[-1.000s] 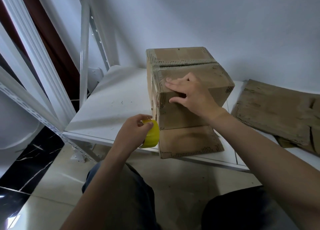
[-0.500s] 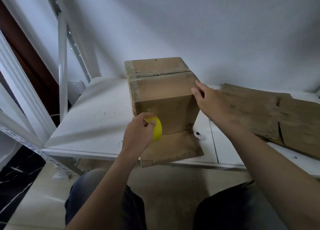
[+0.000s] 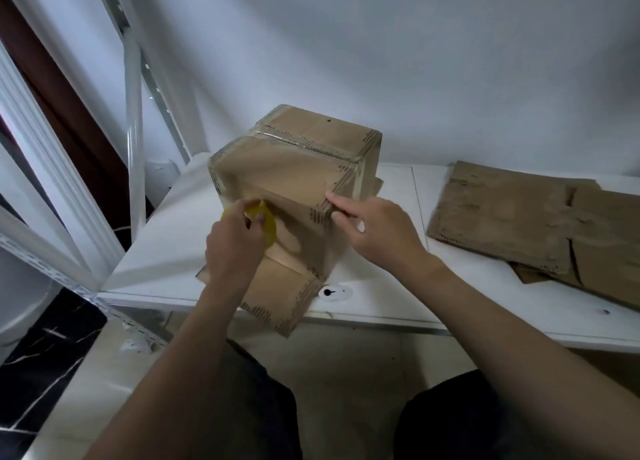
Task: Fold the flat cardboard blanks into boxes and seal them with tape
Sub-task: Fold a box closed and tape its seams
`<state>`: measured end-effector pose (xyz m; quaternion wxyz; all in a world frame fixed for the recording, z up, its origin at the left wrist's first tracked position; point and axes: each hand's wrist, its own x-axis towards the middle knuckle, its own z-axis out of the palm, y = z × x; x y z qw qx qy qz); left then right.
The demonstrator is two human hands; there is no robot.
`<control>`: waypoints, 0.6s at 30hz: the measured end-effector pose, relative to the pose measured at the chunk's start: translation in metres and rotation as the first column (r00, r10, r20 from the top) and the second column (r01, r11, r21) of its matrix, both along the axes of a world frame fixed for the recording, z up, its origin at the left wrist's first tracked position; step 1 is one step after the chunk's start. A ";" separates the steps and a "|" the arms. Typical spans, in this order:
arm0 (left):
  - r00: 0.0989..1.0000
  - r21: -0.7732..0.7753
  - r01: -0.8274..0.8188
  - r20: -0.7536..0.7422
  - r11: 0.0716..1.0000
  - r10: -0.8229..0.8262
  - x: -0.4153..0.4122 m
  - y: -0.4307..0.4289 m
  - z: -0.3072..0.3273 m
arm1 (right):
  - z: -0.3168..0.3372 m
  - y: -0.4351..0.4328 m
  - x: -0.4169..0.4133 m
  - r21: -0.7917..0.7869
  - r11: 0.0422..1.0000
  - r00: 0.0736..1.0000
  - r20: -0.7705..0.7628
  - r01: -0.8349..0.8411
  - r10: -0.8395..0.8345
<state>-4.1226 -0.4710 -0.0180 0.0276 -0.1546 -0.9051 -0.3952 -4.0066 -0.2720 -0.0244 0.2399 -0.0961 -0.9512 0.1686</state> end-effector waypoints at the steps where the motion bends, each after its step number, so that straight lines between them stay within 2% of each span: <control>1: 1.000 0.002 0.000 -0.008 1.000 0.000 0.003 -0.003 -0.001 | -0.008 -0.001 0.000 -0.034 0.998 0.999 -0.012 -0.051 0.051; 4: 0.998 0.025 0.037 0.043 0.999 -0.038 0.020 -0.011 -0.005 | -0.042 0.003 0.009 -0.088 0.988 0.984 -0.135 -0.128 0.116; 5: 0.995 0.044 0.054 0.077 0.998 -0.058 0.027 -0.014 -0.008 | -0.055 0.007 0.013 -0.076 0.988 0.985 -0.123 -0.133 0.123; 7: 0.986 0.056 0.077 0.141 0.995 -0.085 0.037 -0.018 -0.016 | -0.081 0.014 0.020 -0.065 0.984 0.983 0.071 -0.163 0.168; 9: 0.972 0.069 0.089 0.213 0.994 -0.102 0.044 -0.020 -0.022 | -0.098 0.013 0.025 -0.073 0.973 0.917 0.327 -0.217 0.229; 10: 0.964 0.077 0.091 0.245 0.993 -0.108 0.047 -0.020 -0.024 | -0.105 0.011 0.025 -0.086 0.970 0.889 0.389 -0.228 0.243; 13: 0.953 0.095 0.082 0.284 0.992 -0.106 0.056 -0.018 -0.027 | -0.118 -0.001 0.018 -0.156 0.967 0.885 0.393 -0.203 0.250; 18: 0.954 0.081 0.075 0.283 0.994 -0.096 0.066 -0.012 -0.024 | -0.128 -0.014 0.005 -0.126 0.976 0.929 0.308 -0.176 0.207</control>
